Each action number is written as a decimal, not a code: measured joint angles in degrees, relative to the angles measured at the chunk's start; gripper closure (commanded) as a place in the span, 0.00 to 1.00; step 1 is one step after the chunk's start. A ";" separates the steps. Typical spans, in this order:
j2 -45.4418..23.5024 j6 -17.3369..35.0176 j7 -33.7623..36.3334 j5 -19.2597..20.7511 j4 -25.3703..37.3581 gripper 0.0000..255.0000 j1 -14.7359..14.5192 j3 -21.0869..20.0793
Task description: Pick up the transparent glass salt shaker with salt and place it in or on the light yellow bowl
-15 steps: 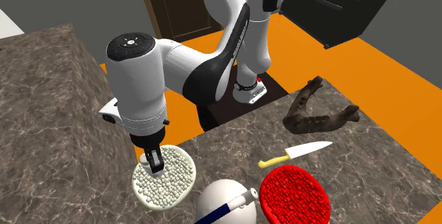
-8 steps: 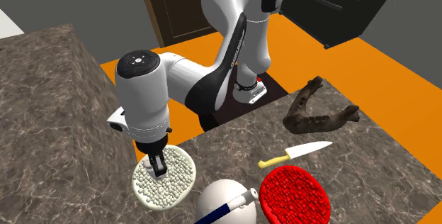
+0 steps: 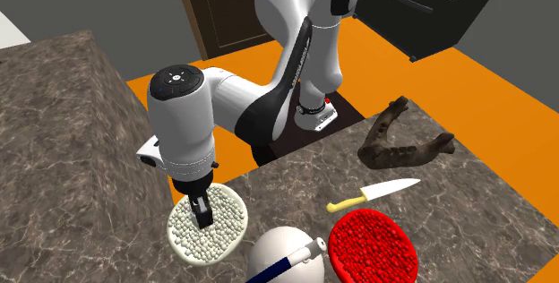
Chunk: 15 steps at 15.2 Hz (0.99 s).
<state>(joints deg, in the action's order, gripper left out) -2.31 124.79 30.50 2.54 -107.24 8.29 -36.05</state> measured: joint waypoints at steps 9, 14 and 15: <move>3.40 -5.57 -1.77 -2.59 2.91 0.00 0.52 0.35; 3.67 -6.33 -1.83 -2.79 3.39 0.00 0.52 0.36; 3.68 -6.34 -1.83 -2.80 3.40 0.00 0.52 0.36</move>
